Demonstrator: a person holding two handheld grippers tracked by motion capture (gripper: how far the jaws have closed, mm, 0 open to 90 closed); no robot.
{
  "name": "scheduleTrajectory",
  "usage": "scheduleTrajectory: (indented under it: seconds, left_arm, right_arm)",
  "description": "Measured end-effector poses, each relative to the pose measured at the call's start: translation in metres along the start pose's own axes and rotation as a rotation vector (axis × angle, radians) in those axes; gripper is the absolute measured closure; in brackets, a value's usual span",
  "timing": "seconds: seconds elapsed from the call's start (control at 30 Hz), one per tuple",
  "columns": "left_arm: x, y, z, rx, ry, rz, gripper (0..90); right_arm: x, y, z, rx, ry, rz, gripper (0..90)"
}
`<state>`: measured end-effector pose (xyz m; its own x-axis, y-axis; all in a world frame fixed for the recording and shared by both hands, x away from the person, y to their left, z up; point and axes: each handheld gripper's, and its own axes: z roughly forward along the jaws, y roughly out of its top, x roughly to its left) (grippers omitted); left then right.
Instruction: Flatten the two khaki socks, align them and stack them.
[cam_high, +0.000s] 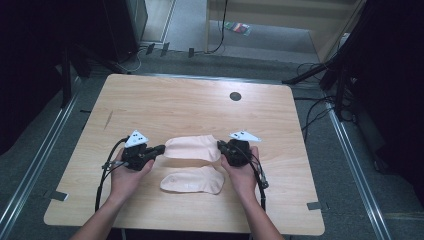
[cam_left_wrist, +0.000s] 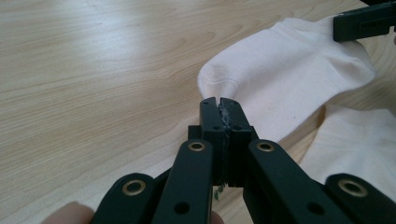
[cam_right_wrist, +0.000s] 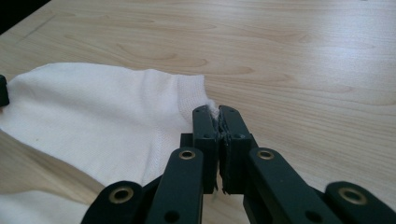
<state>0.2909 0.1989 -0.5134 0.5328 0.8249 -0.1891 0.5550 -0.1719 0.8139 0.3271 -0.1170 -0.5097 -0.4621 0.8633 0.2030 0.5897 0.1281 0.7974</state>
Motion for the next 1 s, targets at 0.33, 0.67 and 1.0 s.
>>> scheduleTrajectory:
  seconds: [0.33, 0.67, 1.0]
  left_arm:
    - [-0.009, -0.009, -0.016, -0.018, -0.019, 0.004, 90.0]
    - [-0.019, -0.021, -0.036, -0.033, -0.04, 0.014, 90.0]
    - [-0.03, -0.034, -0.046, -0.022, -0.06, 0.034, 90.0]
  right_arm:
    - [0.01, -0.013, -0.02, -0.007, 0.022, 0.007, 87.7]
    - [0.019, -0.027, -0.035, -0.011, 0.051, 0.007, 87.7]
    - [0.025, -0.036, -0.053, -0.019, 0.061, 0.002, 87.6]
